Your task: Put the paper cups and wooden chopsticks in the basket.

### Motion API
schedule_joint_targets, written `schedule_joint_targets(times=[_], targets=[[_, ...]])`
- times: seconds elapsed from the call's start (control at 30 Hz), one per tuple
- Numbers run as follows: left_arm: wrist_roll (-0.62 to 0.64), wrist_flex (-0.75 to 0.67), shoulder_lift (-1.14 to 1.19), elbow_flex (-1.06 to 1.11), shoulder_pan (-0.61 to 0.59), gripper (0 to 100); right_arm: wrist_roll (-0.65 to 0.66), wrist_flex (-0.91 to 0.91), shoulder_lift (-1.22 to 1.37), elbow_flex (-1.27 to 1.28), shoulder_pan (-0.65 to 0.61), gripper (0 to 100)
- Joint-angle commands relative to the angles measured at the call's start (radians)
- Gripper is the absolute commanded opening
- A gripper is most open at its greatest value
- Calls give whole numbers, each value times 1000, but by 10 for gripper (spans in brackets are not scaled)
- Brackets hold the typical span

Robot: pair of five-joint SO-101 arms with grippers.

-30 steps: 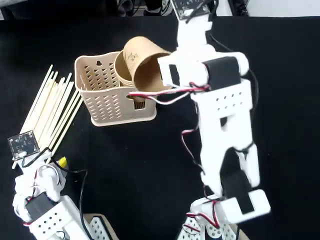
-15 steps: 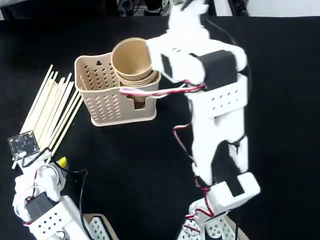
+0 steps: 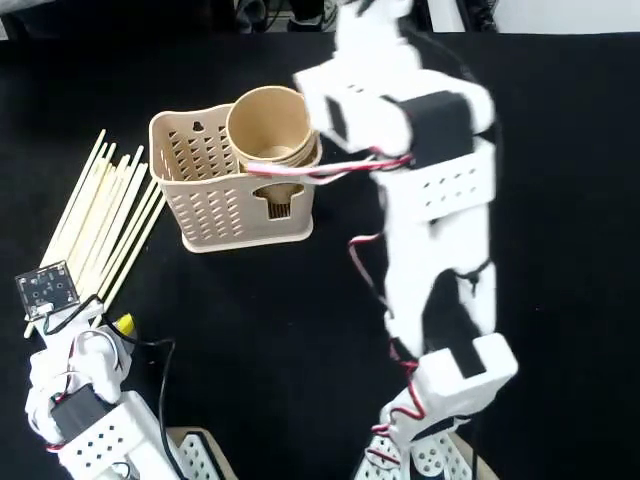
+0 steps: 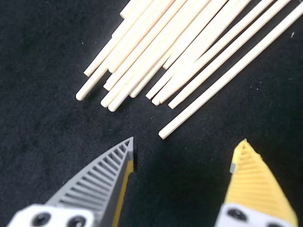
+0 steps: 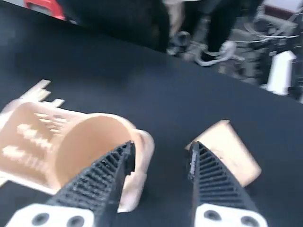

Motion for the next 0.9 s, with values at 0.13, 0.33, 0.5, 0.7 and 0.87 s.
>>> schedule_joint_targets(times=[0.13, 0.33, 0.5, 0.7, 0.87], targets=[[-6, -11, -5, 15, 8, 318, 48, -130, 131, 56, 203, 315], [-6, -11, -5, 15, 8, 318, -23, -327, 355, 70, 219, 371], [-6, -11, -5, 15, 8, 318, -95, -480, 507, 70, 224, 371], [-6, -11, -5, 15, 8, 318, -130, -572, 631, 70, 213, 374], [-6, -11, -5, 15, 8, 318, -74, -591, 684, 70, 213, 375]])
